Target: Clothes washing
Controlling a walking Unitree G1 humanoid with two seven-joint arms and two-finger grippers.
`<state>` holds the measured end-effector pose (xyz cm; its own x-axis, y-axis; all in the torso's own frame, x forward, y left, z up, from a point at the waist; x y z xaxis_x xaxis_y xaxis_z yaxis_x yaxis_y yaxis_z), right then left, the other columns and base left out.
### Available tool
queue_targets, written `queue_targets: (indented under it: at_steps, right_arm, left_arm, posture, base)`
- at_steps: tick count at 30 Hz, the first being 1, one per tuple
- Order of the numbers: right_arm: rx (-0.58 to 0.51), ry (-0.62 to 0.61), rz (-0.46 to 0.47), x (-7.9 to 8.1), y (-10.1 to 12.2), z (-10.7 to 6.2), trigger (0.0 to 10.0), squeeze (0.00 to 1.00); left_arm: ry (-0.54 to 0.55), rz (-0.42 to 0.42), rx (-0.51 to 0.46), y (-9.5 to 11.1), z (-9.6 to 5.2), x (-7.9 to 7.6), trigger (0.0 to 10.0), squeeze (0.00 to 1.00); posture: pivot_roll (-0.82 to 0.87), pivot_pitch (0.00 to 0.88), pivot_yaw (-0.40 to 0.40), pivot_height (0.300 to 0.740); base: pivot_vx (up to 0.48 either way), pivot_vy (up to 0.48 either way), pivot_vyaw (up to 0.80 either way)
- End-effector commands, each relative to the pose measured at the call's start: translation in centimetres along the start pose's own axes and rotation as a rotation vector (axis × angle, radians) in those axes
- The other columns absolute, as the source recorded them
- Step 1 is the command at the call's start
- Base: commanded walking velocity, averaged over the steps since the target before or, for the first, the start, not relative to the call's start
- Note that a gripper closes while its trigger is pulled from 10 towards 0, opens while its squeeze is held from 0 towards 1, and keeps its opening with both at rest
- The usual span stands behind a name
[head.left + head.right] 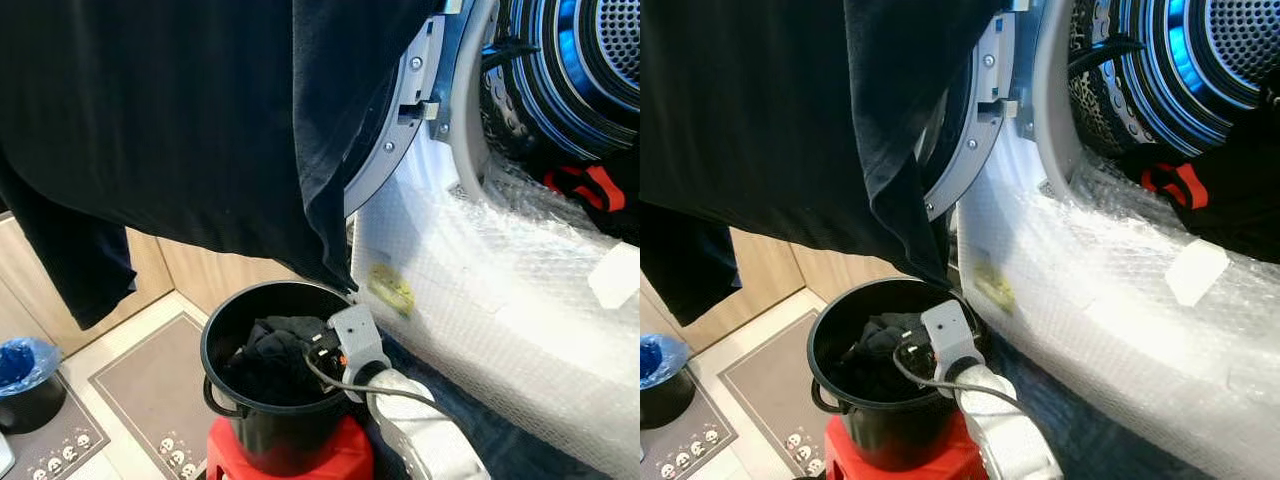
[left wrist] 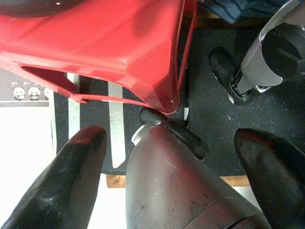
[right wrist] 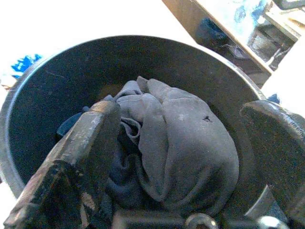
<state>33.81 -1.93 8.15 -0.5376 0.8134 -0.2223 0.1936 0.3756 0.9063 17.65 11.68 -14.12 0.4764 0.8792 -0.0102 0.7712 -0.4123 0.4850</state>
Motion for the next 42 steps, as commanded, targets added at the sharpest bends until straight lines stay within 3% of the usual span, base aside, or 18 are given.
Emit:
queue_targets:
  at_steps: [1, 11, 16, 18, 22, 28, 30, 35, 38, 42]
  right_arm:
    - [0.006, -0.02, -0.016, -0.1, 0.4, 0.4, 10.0, 0.0]
    - [0.025, -0.079, -0.06, -0.1, 2.7, 2.5, 10.0, 0.0]
    - [0.0, -0.042, -0.047, 0.7, 4.0, 2.8, 10.0, 0.0]
    - [-0.002, -0.02, -0.113, 1.3, 4.4, 3.0, 10.0, 0.0]
    - [0.013, -0.004, -0.121, 2.0, 4.3, 3.2, 10.0, 0.0]
    - [0.069, 0.027, -0.209, 3.7, 3.6, 3.3, 10.0, 0.0]
    - [0.123, 0.04, -0.246, 4.8, 2.9, 3.4, 10.0, 0.0]
    - [0.243, -0.035, -0.3, 4.9, 1.4, 3.9, 10.0, 0.0]
    - [0.217, -0.065, -0.312, 5.0, 2.2, 4.3, 10.0, 0.0]
    - [0.188, -0.059, -0.258, 5.9, 3.6, 4.5, 10.0, 0.0]
  left_arm:
    - [-0.046, -0.042, 0.112, -4.0, -0.4, -1.9, 10.0, 0.0]
    - [-0.048, -0.086, 0.118, -4.9, -0.6, -2.7, 10.0, 0.0]
    - [-0.046, -0.099, 0.117, -5.1, -0.6, -3.0, 10.0, 0.0]
    - [-0.049, -0.105, 0.119, -5.3, -0.7, -3.2, 10.0, 0.0]
    - [-0.056, -0.115, 0.121, -5.6, -0.7, -3.7, 10.0, 0.0]
    - [-0.064, -0.123, 0.124, -5.9, -0.8, -4.3, 10.0, 0.0]
    - [-0.066, -0.126, 0.125, -6.1, -0.8, -4.5, 10.0, 0.0]
    - [-0.07, -0.135, 0.13, -6.5, -0.9, -4.9, 10.0, 0.0]
    - [-0.071, -0.138, 0.132, -6.6, -1.0, -5.0, 10.0, 0.0]
    - [-0.075, -0.139, 0.132, -6.7, -1.0, -5.2, 10.0, 0.0]
  posture:
    - [-0.06, 0.09, -0.019, 0.74]
    - [-0.01, 0.131, -0.052, 0.74]
    - [0.01, 0.149, -0.067, 0.74]
    - [0.01, 0.155, -0.071, 0.74]
    - [0.02, 0.16, -0.082, 0.74]
    - [0.04, 0.165, -0.096, 0.74]
    - [0.04, 0.164, -0.097, 0.74]
    - [0.06, 0.173, -0.102, 0.74]
    - [0.06, 0.174, -0.103, 0.74]
    - [0.06, 0.184, -0.103, 0.74]
  base:
    - [0.0, 0.0, 0.0]
    - [0.0, 0.0, 0.0]
    - [0.0, 0.0, 0.0]
    - [0.0, 0.0, 0.0]
    - [0.0, 0.0, 0.0]
    - [0.0, 0.0, 0.0]
    - [0.0, 0.0, 0.0]
    - [0.0, 0.0, 0.0]
    - [0.0, 0.0, 0.0]
    - [0.0, 0.0, 0.0]
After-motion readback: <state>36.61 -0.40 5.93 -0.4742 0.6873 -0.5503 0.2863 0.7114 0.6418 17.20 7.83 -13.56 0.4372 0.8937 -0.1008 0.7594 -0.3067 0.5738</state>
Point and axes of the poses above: a point about 5 cm out from each wrist's last joint towards the gripper, its own z axis pointing out of the wrist towards the gripper, its own y axis along the axis of the wrist's last joint, x = y × z, the point moved 5 cm from there along z, pointing out of the wrist towards the gripper, and after that the axes turned 9 degrees about -z, right-handed, at the moved point
